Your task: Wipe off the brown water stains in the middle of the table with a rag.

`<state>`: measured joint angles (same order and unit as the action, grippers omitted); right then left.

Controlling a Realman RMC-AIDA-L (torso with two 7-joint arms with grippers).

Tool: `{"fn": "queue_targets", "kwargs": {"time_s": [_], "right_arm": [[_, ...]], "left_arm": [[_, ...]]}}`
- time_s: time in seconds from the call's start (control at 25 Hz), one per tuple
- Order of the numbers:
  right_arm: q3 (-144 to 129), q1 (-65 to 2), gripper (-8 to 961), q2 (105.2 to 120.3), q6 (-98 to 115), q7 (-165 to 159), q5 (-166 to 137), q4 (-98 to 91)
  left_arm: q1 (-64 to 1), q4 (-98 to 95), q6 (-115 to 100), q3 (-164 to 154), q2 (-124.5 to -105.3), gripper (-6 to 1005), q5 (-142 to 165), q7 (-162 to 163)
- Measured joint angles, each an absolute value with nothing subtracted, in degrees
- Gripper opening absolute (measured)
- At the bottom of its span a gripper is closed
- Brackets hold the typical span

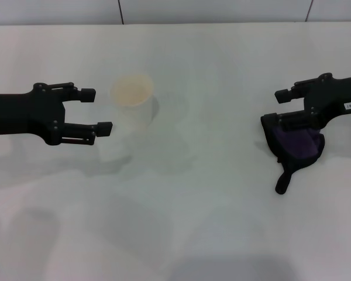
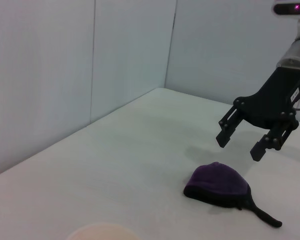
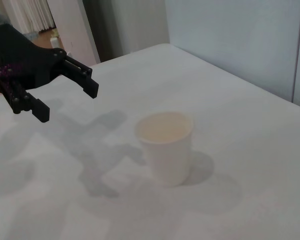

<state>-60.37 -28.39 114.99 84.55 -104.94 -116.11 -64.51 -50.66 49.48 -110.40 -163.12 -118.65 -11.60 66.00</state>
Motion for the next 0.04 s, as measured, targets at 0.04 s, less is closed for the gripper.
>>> {"fn": "queue_targets", "kwargs": {"time_s": [0.04], "right_arm": [[-60.4,-28.4,636,114.98,84.6,-104.9,-116.1,-64.6]], "left_arm": [[-50.7,49.5,-110.4,-163.1,-118.66,876,-11.6,66.0]]}}
